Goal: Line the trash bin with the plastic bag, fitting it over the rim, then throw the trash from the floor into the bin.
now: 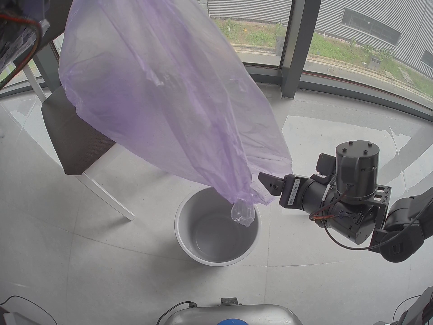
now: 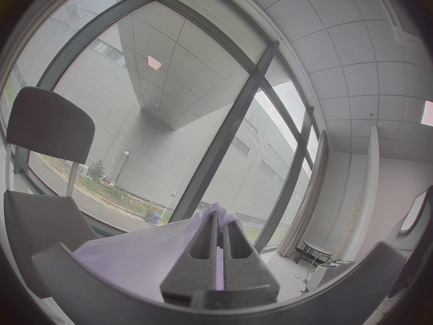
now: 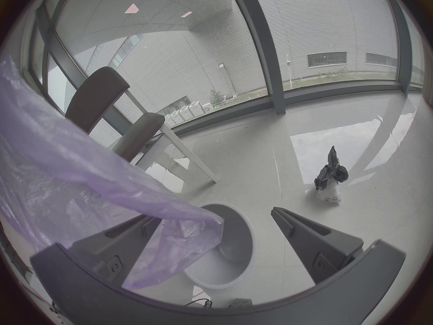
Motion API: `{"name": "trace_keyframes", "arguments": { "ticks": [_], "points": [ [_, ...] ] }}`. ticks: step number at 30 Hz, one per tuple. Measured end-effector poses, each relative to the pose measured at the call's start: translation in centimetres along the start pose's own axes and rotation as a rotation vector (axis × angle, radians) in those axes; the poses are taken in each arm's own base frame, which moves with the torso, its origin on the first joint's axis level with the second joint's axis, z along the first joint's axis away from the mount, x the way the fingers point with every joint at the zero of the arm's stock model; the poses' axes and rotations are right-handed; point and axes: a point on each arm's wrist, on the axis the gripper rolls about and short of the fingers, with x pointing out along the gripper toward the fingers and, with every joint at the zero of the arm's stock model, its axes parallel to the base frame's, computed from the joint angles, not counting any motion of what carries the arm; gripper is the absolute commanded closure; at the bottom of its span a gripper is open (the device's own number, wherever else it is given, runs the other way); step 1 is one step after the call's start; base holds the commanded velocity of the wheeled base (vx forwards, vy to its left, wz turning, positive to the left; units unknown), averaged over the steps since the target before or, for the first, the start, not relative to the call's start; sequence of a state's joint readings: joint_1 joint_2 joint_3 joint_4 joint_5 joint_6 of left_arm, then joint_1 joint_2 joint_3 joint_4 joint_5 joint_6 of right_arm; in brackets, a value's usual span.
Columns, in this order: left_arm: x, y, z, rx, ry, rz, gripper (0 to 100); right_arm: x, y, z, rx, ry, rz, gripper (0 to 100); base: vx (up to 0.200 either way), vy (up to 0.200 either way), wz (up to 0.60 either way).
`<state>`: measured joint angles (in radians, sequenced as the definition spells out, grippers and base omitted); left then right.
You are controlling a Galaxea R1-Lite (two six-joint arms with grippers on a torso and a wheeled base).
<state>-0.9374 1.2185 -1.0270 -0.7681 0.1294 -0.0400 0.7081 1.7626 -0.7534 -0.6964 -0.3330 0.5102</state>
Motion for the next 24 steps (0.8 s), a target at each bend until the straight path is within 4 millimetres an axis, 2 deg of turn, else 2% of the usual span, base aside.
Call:
{"name": "trace_keyframes", "arguments": {
  "ticks": [8,24],
  "points": [
    [-0.1,0.0,-0.2,0.000,-0.003,-0.003,100,0.5,-0.6,1.0,0.013,-0.030,-0.022,0,0.000,0.000,0.00],
    [-0.1,0.0,-0.2,0.002,-0.001,-0.009,100,1.2,-1.6,1.3,0.021,-0.038,-0.058,0,0.000,0.000,0.00]
  ]
}}
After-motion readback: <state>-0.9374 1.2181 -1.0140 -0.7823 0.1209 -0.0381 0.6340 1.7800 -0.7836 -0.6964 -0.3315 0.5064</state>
